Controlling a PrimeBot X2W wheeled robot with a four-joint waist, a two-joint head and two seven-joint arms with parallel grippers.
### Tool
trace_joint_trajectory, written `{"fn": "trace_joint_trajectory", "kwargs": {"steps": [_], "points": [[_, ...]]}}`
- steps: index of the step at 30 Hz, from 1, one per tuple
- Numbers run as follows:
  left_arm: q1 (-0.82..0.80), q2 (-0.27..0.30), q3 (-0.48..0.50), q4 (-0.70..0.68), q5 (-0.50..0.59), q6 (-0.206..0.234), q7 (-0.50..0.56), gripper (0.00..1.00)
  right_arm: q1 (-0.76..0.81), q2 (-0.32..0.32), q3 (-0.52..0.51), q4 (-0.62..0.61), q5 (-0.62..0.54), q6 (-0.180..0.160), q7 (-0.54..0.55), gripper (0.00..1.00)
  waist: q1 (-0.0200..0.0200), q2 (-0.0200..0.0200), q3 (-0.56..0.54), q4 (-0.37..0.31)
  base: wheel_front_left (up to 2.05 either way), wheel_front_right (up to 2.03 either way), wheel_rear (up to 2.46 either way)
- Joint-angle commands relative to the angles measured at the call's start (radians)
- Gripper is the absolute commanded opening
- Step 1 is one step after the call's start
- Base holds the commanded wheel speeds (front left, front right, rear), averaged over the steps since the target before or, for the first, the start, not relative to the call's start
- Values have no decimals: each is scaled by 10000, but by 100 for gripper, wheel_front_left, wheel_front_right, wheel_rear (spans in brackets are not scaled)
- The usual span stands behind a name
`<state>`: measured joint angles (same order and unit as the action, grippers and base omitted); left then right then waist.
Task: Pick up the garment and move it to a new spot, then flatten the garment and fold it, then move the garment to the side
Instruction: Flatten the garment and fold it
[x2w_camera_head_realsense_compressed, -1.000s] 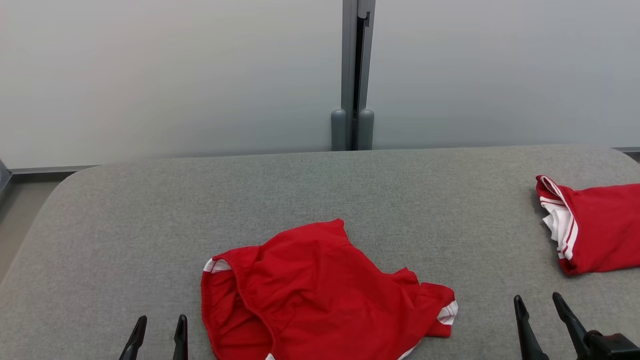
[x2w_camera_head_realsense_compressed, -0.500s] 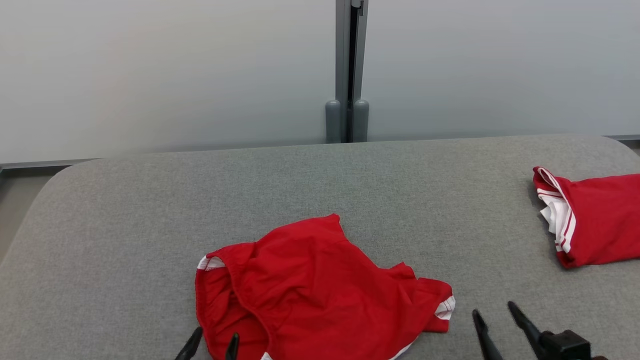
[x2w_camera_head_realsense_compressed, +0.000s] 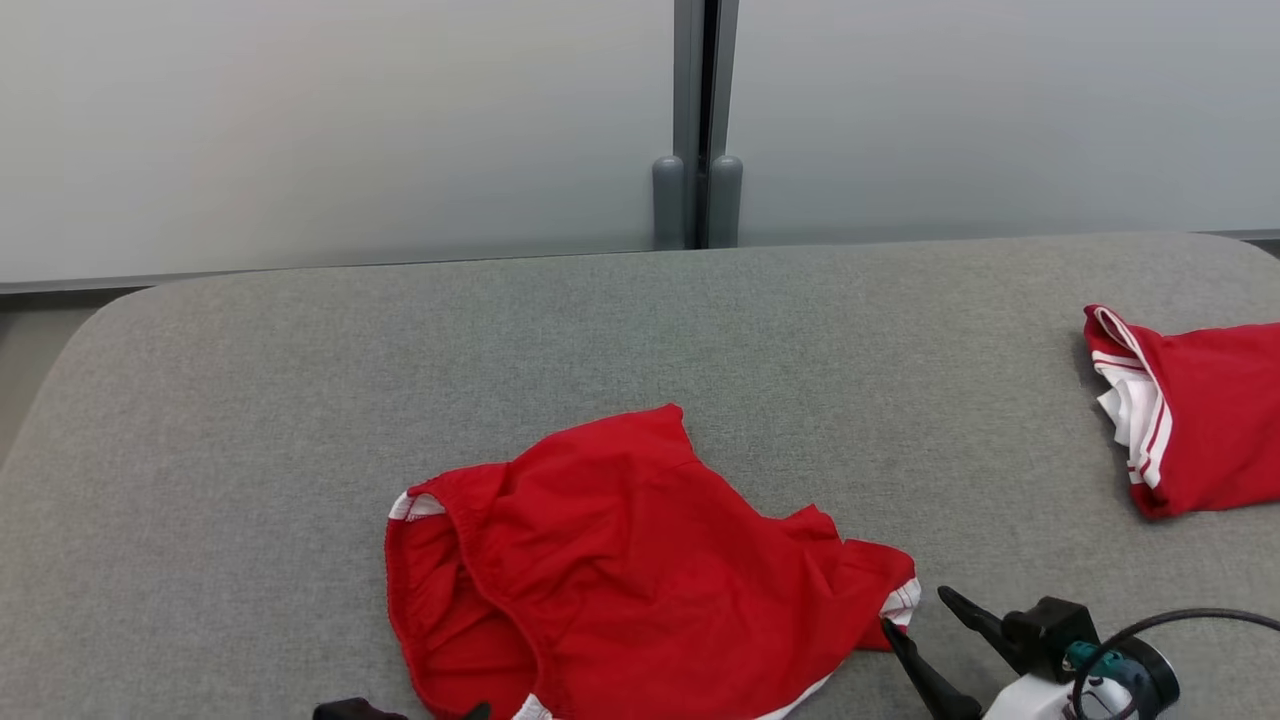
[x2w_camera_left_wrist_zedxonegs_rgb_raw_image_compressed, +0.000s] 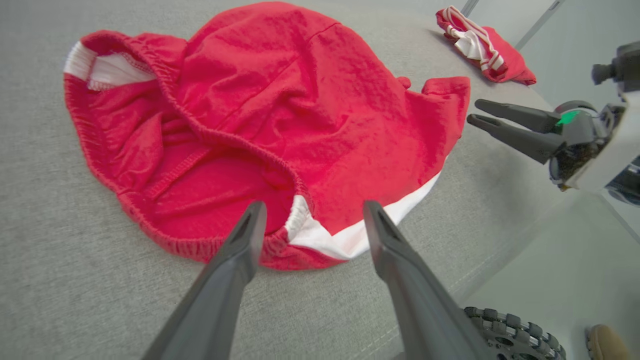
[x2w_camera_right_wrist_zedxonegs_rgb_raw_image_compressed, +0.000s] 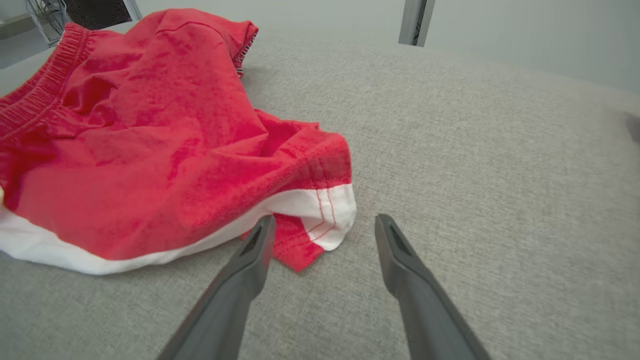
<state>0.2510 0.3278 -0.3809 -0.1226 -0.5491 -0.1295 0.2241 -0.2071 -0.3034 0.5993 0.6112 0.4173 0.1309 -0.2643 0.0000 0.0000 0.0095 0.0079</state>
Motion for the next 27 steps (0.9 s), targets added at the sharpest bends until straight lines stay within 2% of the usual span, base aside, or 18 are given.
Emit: {"fn": "trace_joint_trajectory", "kwargs": {"steps": [1,4,18,27], "points": [[-112,12,-87,-197,-168,-14,132,100,-284,-167,121,102,192,-3,6,100,0,0,92,73,0,0,0],[-258,288,-258,-373,-297,-14,462,100,-582,-264,439,285,487,-3,7,100,0,0,252,178,0,0,0],[-1057,474,-855,-134,-828,-15,865,100,-1440,-748,1979,455,1695,-3,4,100,0,0,775,307,0,0,0],[-1337,419,-1002,275,-919,-15,950,100,-1714,-992,2194,244,1910,-3,4,100,0,0,981,193,0,0,0]]}}
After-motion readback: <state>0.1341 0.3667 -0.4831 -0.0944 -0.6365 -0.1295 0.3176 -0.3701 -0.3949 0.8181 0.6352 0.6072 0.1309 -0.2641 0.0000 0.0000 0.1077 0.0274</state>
